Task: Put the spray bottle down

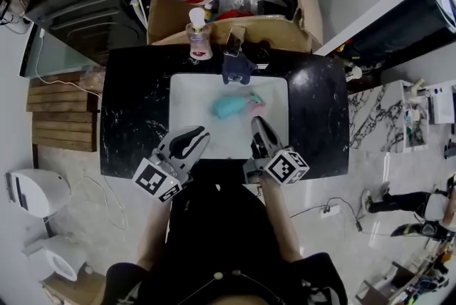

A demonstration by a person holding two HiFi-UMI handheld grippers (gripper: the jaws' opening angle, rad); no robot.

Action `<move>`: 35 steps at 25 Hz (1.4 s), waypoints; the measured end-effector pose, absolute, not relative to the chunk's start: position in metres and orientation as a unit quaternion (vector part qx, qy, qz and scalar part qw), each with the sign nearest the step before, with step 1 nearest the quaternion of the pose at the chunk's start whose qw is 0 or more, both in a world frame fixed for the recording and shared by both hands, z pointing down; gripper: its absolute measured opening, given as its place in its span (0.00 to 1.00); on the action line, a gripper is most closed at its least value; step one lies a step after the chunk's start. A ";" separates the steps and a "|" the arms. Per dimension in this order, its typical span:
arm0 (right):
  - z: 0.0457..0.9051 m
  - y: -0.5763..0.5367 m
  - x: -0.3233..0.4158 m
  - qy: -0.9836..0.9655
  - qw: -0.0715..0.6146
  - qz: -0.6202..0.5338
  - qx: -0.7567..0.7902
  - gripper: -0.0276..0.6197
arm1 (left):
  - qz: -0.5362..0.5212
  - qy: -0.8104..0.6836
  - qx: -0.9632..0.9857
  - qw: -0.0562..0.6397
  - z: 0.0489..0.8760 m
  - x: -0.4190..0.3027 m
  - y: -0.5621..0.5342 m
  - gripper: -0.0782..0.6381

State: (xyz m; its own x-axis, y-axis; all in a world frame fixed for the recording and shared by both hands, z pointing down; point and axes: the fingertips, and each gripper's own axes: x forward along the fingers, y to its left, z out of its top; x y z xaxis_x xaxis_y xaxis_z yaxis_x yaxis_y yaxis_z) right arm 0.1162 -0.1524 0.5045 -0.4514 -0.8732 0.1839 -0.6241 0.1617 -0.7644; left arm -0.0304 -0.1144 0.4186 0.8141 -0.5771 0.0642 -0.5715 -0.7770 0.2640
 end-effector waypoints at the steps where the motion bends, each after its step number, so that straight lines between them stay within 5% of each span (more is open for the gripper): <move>1: 0.495 -0.147 0.117 0.761 0.141 -0.384 -0.503 0.07 | -0.012 -0.306 0.943 0.134 0.417 -0.031 -0.115 0.19; 10: 0.438 -0.105 0.146 0.791 -0.001 -0.142 -0.595 0.05 | -0.001 -0.331 0.938 0.105 0.408 -0.046 -0.116 0.14; 15: 0.411 -0.092 0.157 0.780 -0.010 -0.068 -0.623 0.05 | 0.004 -0.350 0.933 0.079 0.399 -0.055 -0.114 0.14; 35: 0.402 -0.096 0.157 0.778 -0.014 -0.060 -0.625 0.05 | -0.008 -0.365 0.927 0.080 0.393 -0.066 -0.114 0.14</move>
State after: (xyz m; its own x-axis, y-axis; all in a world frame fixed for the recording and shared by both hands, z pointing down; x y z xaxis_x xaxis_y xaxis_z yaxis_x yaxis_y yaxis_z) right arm 0.1567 -0.0961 0.4017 -0.2185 -0.9710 0.0974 -0.9744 0.2116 -0.0763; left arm -0.0664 -0.1139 0.3926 0.7328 -0.6790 0.0442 -0.6765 -0.7202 0.1535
